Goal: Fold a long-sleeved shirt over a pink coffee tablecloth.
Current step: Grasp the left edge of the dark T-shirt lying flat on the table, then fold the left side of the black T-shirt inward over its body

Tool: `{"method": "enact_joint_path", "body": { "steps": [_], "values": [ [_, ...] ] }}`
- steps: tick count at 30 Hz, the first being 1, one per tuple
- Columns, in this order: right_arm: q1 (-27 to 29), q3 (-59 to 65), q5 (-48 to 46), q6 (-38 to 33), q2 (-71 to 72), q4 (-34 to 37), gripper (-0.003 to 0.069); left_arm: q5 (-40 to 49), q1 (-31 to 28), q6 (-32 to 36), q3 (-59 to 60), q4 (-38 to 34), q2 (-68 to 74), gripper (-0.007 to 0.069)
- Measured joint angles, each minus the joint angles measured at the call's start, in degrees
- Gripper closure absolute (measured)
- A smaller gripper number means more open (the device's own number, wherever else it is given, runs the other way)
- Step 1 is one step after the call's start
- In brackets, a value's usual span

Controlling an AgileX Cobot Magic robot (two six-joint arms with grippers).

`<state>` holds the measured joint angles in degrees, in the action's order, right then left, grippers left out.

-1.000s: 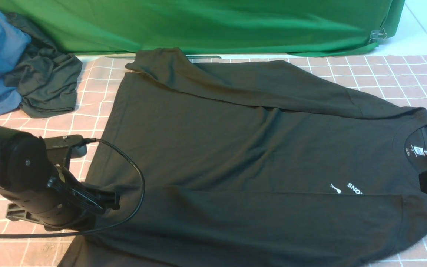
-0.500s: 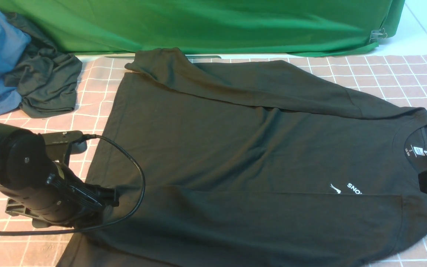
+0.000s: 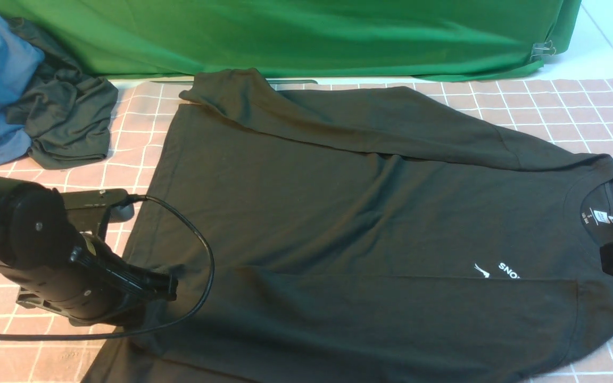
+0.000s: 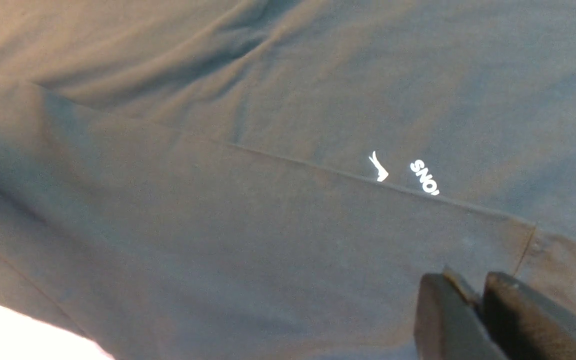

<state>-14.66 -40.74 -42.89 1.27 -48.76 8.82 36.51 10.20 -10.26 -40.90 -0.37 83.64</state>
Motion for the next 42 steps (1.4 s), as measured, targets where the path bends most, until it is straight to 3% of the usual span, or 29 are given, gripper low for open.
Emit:
{"method": "enact_joint_path", "body": {
  "steps": [10, 23, 42],
  "values": [
    [0.0, 0.0, 0.2, 0.0, 0.0, 0.06, 0.0515, 8.67, 0.0, 0.83, -5.58, 1.61, 0.0, 0.0558],
    [0.0, 0.0, 0.44, -0.02, 0.0, 0.06, 0.0512, 10.69, 0.0, 0.88, -12.57, 1.61, -0.05, 0.0558],
    [0.0, 0.0, 2.11, 0.03, 0.0, 0.32, 0.0494, -12.02, 0.0, 2.63, -21.26, 2.06, 0.0, 0.0558]
  ]
}}
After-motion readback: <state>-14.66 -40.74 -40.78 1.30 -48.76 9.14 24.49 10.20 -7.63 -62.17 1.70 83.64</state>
